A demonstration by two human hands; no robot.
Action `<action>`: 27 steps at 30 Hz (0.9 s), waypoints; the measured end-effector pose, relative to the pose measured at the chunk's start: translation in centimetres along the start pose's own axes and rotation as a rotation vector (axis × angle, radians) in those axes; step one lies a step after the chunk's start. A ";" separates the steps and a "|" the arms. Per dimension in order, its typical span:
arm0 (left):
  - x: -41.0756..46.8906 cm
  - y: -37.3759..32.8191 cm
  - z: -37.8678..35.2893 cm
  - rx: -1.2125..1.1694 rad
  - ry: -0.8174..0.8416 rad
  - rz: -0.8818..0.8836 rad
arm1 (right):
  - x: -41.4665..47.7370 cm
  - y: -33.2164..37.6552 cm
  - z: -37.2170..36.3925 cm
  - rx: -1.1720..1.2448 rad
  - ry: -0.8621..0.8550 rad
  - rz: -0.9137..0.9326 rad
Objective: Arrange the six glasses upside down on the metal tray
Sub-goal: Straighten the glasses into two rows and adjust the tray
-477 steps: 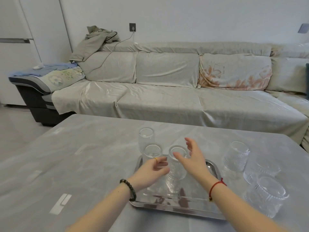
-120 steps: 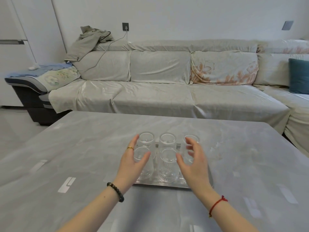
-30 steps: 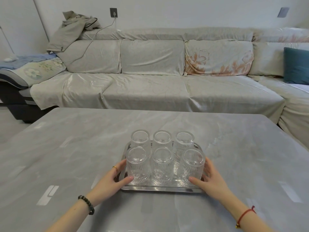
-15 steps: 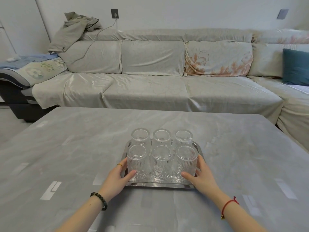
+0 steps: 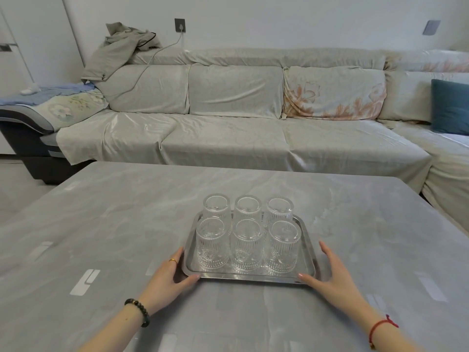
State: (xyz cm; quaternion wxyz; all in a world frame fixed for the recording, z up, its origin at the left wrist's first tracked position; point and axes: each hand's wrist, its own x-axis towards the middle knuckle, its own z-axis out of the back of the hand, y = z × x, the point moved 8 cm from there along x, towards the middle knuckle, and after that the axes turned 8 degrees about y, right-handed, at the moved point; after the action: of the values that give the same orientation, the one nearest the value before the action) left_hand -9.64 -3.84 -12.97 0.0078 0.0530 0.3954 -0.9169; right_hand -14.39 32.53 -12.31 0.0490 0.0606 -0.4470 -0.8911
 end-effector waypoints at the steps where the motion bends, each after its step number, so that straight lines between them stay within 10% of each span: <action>1: -0.1 0.1 -0.2 0.057 0.006 -0.004 | -0.2 -0.3 -0.2 -0.022 0.001 -0.015; 9: -0.5 0.9 -1.3 0.353 -0.091 0.030 | -0.9 -0.4 -2.3 -0.478 -0.008 0.014; 27: -1.0 0.6 -1.2 0.406 -0.134 0.086 | -0.8 -0.5 -2.5 -0.543 -0.003 0.001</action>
State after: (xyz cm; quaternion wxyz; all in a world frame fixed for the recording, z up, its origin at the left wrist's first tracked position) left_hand -8.45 -3.38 -14.13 0.0622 0.0092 0.1987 -0.9780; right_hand -13.22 30.96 -14.13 0.0635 0.0438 -0.1920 -0.9784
